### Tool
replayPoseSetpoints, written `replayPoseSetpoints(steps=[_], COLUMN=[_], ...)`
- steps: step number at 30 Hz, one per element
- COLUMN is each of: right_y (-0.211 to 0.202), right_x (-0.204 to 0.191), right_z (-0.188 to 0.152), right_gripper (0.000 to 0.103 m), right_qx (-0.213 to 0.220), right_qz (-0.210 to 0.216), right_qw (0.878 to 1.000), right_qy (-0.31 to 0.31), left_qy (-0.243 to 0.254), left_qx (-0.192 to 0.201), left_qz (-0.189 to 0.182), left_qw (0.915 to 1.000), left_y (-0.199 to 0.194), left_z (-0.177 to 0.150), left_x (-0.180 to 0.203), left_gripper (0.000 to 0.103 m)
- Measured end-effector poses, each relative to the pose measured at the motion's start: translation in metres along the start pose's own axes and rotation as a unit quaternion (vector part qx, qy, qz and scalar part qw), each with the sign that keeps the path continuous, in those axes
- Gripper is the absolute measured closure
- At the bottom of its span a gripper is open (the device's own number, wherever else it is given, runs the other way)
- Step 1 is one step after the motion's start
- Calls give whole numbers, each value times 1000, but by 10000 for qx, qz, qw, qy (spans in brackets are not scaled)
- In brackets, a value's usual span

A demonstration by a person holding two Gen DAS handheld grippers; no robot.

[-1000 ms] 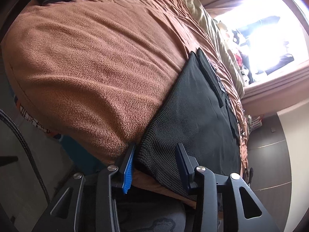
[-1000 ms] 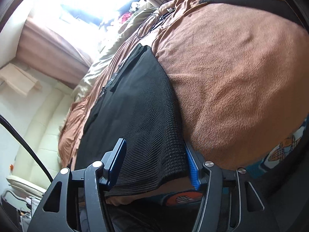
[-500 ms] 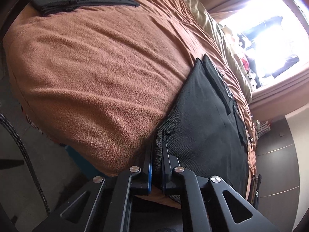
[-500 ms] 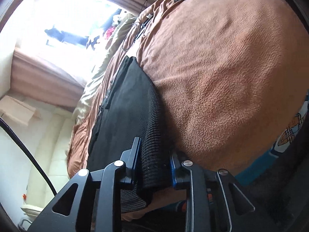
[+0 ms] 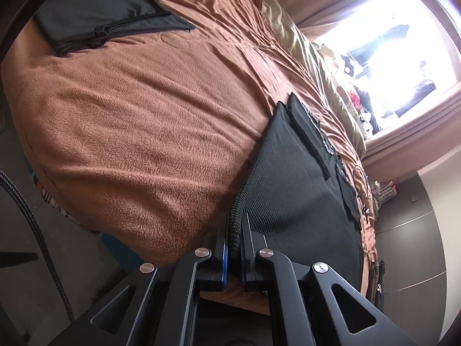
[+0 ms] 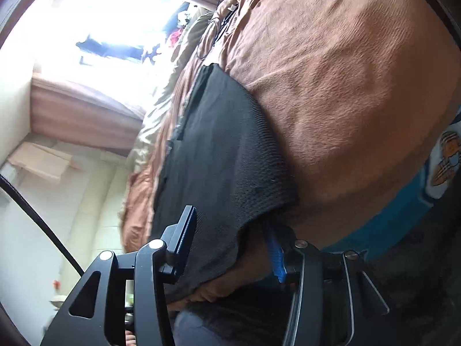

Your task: Fold small clothes

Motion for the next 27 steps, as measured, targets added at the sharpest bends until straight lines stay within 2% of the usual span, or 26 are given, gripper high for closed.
replayPoseSetpoints(steps=[2,7,9,11,12,16,22,27], right_y=[3,-9,-9,-6,-7,-13,-39,-68], right_x=[3,11,13,10,8,-11,-56,-66], right_z=[5,24,31,35,36,36,13,-9], right_gripper=[59,60,70,96,102,103,103,103], right_qx=[45,487,486,496,505,578,572,597], right_qz=[-113,-324,-448,-602,-669,-639,-424,-191], right_qw=[9999,9983,9978,9970,9965,9961,9943,9920], right_qy=[2,74,84,24,5,-209,-788,-1093], left_qy=[-15,-35,-72,-76,-68,-78,-8,-3], left_qx=[9,-20,-34,-22,0,255,551,766], left_qz=[-15,-25,-69,-107,-125,-137,-342,-555], left_qw=[10000,10000,9999,9999,9999,9995,9979,9955], left_y=[0,3,3,1,0,-17,-54,-94], left_z=[1,2,3,5,5,8,9,5], left_x=[-1,-3,-3,-2,-2,1,10,5], left_gripper=[98,98,98,98,98,98,98,98])
Point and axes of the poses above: each gripper's, at about its wrist camera, not at the fingertips, and y roughly the way its jaws point, x to its right, z to its top, the point moved 2 cm from there along y, roughly the way its jaws point, and after that the axes turned 8 degrees about -x, right-handed, at the moved point
